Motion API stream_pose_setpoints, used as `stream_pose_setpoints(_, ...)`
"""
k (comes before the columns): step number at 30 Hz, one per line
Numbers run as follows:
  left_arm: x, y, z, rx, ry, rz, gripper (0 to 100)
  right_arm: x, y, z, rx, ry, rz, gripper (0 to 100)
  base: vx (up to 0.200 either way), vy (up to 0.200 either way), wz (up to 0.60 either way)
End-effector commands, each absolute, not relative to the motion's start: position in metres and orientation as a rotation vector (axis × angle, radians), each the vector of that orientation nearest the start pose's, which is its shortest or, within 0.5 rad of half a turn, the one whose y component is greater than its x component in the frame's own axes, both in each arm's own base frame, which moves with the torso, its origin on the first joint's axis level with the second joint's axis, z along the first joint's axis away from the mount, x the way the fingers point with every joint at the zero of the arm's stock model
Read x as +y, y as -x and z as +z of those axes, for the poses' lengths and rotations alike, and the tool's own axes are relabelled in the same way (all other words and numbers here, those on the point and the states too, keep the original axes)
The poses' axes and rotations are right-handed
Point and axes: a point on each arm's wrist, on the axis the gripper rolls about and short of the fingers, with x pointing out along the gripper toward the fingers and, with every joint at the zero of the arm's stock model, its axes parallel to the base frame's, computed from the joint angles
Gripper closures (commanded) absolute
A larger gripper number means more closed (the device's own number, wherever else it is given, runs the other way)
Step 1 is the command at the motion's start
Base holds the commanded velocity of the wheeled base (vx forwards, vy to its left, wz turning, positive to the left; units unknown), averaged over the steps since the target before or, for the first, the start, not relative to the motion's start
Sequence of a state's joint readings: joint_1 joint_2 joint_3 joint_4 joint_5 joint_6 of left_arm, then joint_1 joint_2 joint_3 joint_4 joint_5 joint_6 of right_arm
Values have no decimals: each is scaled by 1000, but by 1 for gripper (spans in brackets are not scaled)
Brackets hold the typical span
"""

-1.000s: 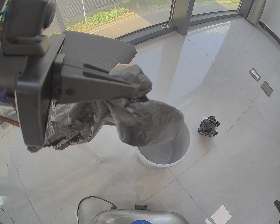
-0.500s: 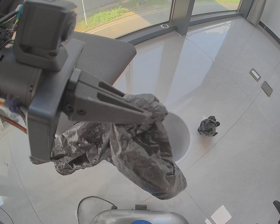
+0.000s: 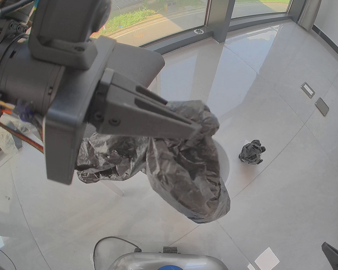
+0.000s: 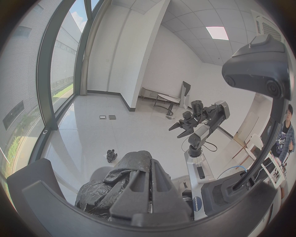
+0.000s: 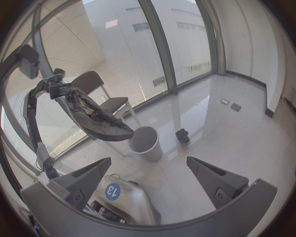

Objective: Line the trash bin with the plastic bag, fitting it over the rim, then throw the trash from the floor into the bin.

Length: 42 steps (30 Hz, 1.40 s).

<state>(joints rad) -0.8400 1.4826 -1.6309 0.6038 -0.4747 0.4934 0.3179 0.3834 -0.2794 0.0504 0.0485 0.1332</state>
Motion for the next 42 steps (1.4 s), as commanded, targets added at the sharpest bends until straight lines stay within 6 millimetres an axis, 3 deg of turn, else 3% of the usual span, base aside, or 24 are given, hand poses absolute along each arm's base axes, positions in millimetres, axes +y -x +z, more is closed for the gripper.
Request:
stream_pose_setpoints(1, -177, -139, 367, 103, -487, -1406, 100, 24, -70, 180, 466, -179, 333, 0, 0, 0, 0)
stream_pose_setpoints(2, -177, -139, 367, 103, -487, -1406, 100, 24, -70, 180, 466, -179, 333, 0, 0, 0, 0)
stream_pose_setpoints(3, -176, -138, 370, 93, -484, -1403, 100, 33, -106, 190, 541, -258, 297, 0, 0, 0, 0)
stream_pose_setpoints(8, -171, -136, 377, 67, -471, -1392, 100, 44, -168, 194, 655, -328, 302, 0, 0, 0, 0)
stream_pose_setpoints(9, -171, -136, 377, 65, -469, -1391, 100, 45, -170, 194, 659, -329, 303, 0, 0, 0, 0)
stream_pose_setpoints(10, -170, -135, 381, 56, -455, -1389, 100, 49, -191, 193, 699, -344, 325, 0, 0, 0, 0)
stream_pose_setpoints(12, -170, -133, 384, 48, -444, -1388, 100, 53, -215, 192, 731, -365, 364, 0, 0, 0, 0)
stream_pose_setpoints(14, -170, -133, 384, 48, -440, -1389, 100, 55, -226, 191, 747, -376, 384, 0, 0, 0, 0)
stream_pose_setpoints(15, -171, -134, 384, 47, -429, -1388, 100, 60, -247, 189, 772, -402, 420, 0, 0, 0, 0)
stream_pose_setpoints(17, -172, -135, 384, 44, -423, -1388, 100, 64, -260, 188, 785, -420, 431, 0, 0, 0, 0)
stream_pose_setpoints(18, -173, -133, 385, 31, -413, -1399, 100, 68, -278, 191, 783, -460, 442, 0, 0, 0, 0)
stream_pose_setpoints(20, -175, -132, 385, 27, -410, -1409, 100, 70, -286, 193, 780, -481, 446, 0, 0, 0, 0)
stream_pose_setpoints(22, -178, -127, 388, 20, -390, -1432, 100, 77, -307, 205, 750, -526, 462, 0, 0, 0, 0)
stream_pose_setpoints(28, -182, -124, 390, -1, -370, -1446, 100, 84, -326, 214, 726, -553, 492, 0, 0, 0, 0)
stream_pose_setpoints(34, -184, -123, 391, -14, -367, -1448, 100, 104, -316, 210, 780, -560, 577, 0, 0, 0, 0)
stream_pose_setpoints(37, -185, -122, 390, 2, -350, -1450, 100, 124, -305, 204, 841, -587, 609, 0, 0, 0, 0)
stream_pose_setpoints(42, -189, -123, 388, -12, -345, -1455, 100, 131, -288, 202, 876, -584, 635, 0, 0, 0, 0)
